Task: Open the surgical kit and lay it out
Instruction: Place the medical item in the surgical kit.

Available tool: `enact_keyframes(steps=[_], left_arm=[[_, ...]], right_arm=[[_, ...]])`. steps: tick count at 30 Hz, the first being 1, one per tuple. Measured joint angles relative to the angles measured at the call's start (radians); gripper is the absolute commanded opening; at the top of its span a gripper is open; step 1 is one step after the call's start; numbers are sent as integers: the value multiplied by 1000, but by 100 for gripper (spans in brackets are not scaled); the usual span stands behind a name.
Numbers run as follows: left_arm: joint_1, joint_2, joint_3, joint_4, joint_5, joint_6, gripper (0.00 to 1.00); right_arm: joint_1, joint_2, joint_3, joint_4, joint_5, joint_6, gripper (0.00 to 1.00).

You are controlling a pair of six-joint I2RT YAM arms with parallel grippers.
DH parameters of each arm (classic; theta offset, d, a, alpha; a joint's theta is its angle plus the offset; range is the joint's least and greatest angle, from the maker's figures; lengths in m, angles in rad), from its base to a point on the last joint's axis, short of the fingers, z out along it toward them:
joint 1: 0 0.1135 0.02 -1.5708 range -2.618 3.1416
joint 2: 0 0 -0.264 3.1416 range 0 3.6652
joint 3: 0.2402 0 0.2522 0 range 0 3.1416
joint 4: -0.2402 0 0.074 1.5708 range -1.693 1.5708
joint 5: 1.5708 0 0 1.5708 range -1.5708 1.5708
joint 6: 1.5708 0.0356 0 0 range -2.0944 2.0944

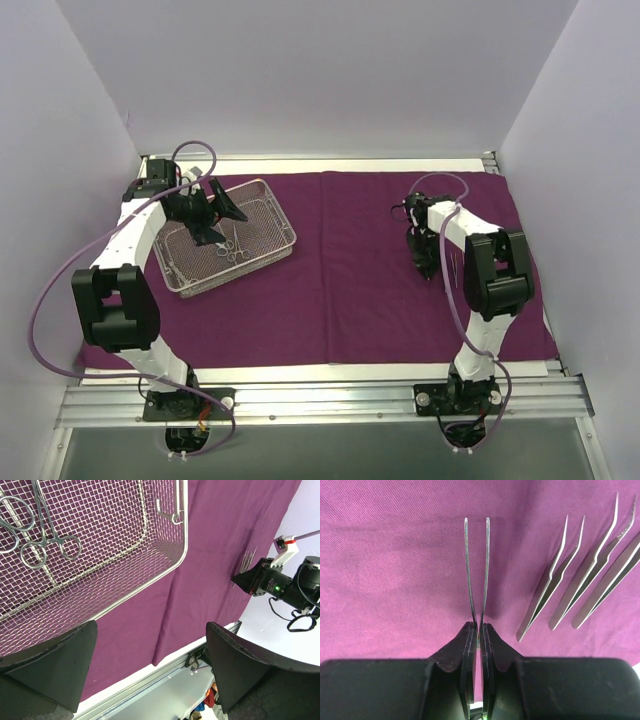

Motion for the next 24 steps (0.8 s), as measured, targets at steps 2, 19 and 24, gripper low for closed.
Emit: enact_keyframes(steps=[2,19,24], left_arm=[[1,0,0,1,5,-2,98],[23,1,-13,13,40,-3,98],[29,1,-13,19,45,-3,98]], right_arm=[[0,10,9,-7,-3,3,1],[0,26,-1,-53,-43,90,4],[0,26,-21,-63,-22,112,8]])
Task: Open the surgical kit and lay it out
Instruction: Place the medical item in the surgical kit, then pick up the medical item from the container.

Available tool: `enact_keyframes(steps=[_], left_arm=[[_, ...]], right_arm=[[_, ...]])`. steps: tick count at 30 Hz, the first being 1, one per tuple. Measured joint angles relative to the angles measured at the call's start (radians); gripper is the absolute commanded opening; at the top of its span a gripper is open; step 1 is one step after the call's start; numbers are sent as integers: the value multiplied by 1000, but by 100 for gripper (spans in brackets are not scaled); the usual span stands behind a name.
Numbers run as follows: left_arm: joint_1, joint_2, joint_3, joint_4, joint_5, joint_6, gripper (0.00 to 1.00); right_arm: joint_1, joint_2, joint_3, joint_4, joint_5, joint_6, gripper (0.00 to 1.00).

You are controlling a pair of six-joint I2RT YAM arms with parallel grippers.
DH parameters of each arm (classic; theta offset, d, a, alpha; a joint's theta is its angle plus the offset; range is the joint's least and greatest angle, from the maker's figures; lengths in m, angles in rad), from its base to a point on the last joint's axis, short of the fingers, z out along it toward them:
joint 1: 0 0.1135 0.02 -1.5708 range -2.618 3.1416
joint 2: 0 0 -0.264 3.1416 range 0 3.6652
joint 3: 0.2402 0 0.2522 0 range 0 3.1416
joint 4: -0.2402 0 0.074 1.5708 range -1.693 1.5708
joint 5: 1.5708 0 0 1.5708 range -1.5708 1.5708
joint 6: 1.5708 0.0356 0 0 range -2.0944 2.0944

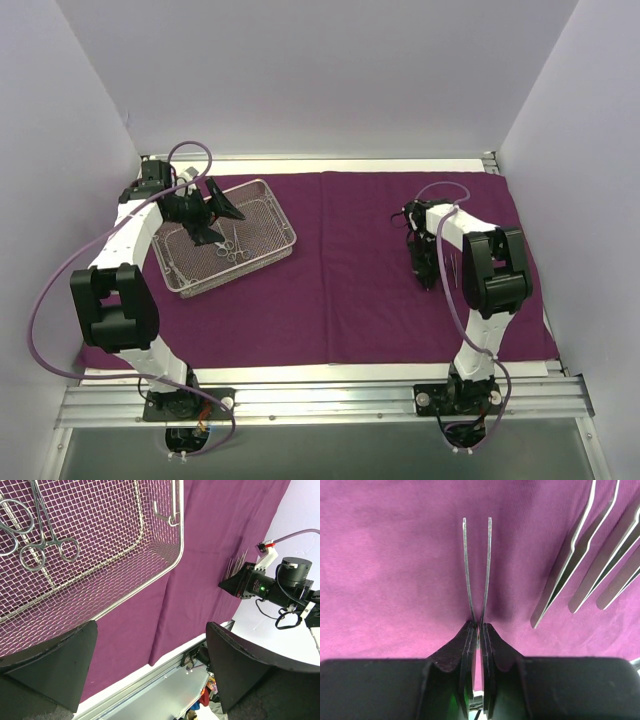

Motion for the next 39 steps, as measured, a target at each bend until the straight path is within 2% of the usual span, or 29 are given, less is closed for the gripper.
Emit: enact_keyframes(steps=[4,9,19,23,28,31,35,39], left_arm=[[1,0,0,5,3,0,98],[2,0,-9,15,14,0,98],[10,0,-16,15,14,2,94],[10,4,-6,-18,-42,14,94],[10,48,92,-122,-216,45,98],[10,70,123,-156,-323,52,85],[10,92,131,-187,-454,48,77],[9,152,148,-211,-536,33,73]], right_arm=[[0,0,-6,0,15,11,13],[0,0,-6,1,26,21,24],[18,0,33,-15,45,6,34],[54,-8,121,-27,49,-5,47],[108,-63,246,-9,19,-10,46],[140,-76,322,24,-21,-6,43],[180,-76,368,94,-76,3,35],[207,-79,354,150,-131,1,34]])
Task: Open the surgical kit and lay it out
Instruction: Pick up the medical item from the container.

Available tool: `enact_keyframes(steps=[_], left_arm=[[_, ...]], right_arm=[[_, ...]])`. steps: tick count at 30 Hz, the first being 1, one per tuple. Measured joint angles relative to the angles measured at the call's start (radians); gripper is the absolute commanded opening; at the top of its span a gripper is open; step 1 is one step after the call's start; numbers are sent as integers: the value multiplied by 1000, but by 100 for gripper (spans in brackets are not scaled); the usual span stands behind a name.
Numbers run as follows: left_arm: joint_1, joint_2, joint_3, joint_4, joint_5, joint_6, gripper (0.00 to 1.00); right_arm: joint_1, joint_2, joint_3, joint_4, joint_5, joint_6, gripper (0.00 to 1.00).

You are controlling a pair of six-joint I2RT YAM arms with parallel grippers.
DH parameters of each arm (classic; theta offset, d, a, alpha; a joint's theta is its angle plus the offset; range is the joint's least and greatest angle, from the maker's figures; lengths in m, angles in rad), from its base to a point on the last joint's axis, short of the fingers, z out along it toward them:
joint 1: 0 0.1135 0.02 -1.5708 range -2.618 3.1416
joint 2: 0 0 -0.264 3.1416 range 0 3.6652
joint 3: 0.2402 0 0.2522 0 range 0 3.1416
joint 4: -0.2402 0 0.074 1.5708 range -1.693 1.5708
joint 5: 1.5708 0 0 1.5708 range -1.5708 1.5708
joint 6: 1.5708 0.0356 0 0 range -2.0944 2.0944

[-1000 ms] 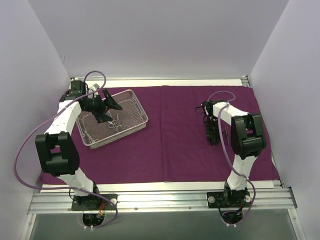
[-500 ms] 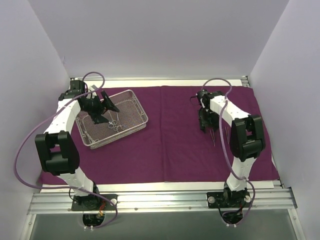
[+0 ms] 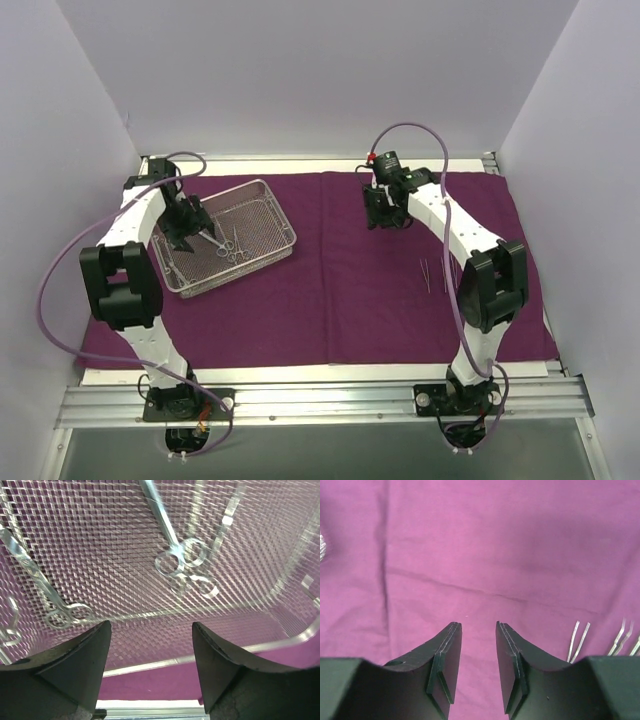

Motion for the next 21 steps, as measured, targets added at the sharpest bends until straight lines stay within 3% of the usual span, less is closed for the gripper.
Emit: enact_keyframes(steps=[3,7,12,21], left_arm=[[-12,78,46,-16,-50,-4,73],[-62,212,199,-43,-93,10,76],[-147,329,367,-56,-130,34,78],[-169,369,396,-114,-281,-1,80]], right_arm=[[0,-8,-10,11,-43,-21,35],[-15,-14,-22,27,-113,-41,41],[-41,-14,-22,28,-159,-49,41],[-85,16,-19,26,-198,-48,42]])
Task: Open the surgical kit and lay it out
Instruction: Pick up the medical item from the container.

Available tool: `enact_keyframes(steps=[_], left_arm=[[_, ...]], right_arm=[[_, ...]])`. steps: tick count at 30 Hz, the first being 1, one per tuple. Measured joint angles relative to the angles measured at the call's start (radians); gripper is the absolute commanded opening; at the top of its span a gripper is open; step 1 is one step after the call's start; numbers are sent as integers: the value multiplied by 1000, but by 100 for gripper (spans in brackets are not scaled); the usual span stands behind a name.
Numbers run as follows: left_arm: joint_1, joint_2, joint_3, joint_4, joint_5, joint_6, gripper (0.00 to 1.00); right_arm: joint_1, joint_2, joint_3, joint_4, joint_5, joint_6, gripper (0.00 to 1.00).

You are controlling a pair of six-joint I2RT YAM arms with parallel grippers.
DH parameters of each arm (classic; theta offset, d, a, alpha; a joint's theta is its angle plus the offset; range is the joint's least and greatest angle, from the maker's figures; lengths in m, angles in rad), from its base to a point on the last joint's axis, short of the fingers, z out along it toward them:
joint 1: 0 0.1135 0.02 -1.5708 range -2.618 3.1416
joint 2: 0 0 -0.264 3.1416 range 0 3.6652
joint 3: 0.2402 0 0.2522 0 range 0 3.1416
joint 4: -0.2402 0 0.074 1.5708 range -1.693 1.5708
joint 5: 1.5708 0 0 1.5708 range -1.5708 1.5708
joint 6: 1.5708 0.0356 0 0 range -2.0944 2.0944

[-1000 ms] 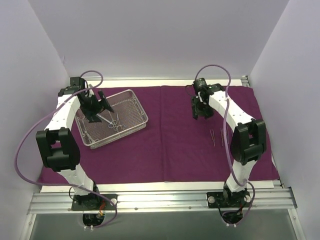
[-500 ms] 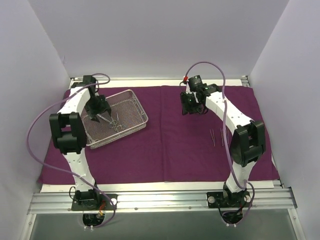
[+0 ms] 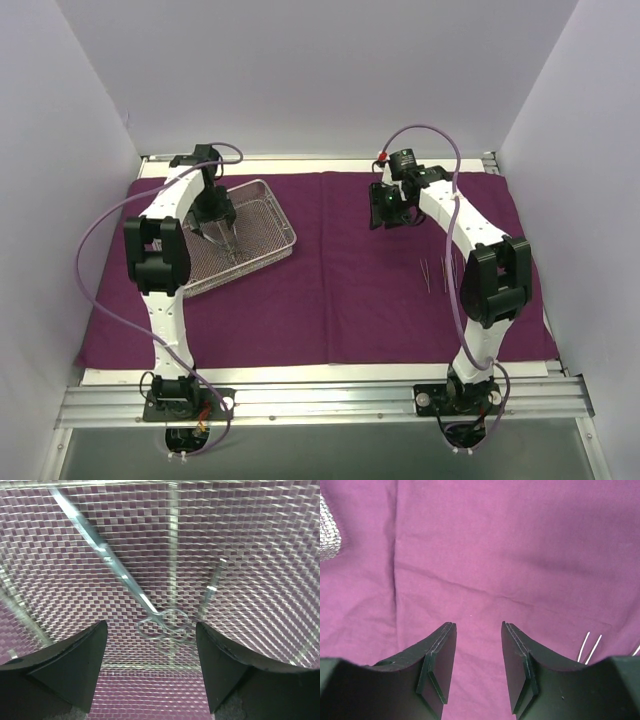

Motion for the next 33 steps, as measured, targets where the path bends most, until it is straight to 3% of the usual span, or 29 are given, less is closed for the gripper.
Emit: enact_keyframes(steps=[8,18,22,24,29,31,33], left_arm=[[6,6,-3,-8,-84,-66,80],[52,79,-23,57,-74,-122,67],[56,68,-56,113,-47,-142,51],[56,61,-72,136,-31,-154,37],[64,26,-136,200,-12,-174,18],[70,15,-153,214,-2,-182,4],[72,3,-168,228,2,-185,2]], right_arm=[[0,0,0,1,-24,-1,42],[0,-25,-50,-9,-11,-9,42],[0,-44,-51,-10,-5,-12,42],[0,-53,-51,-10,-3,-12,42],[6,-70,-51,-11,13,-13,42],[8,-74,-50,-11,21,-14,42],[13,-74,-50,-11,27,-15,42]])
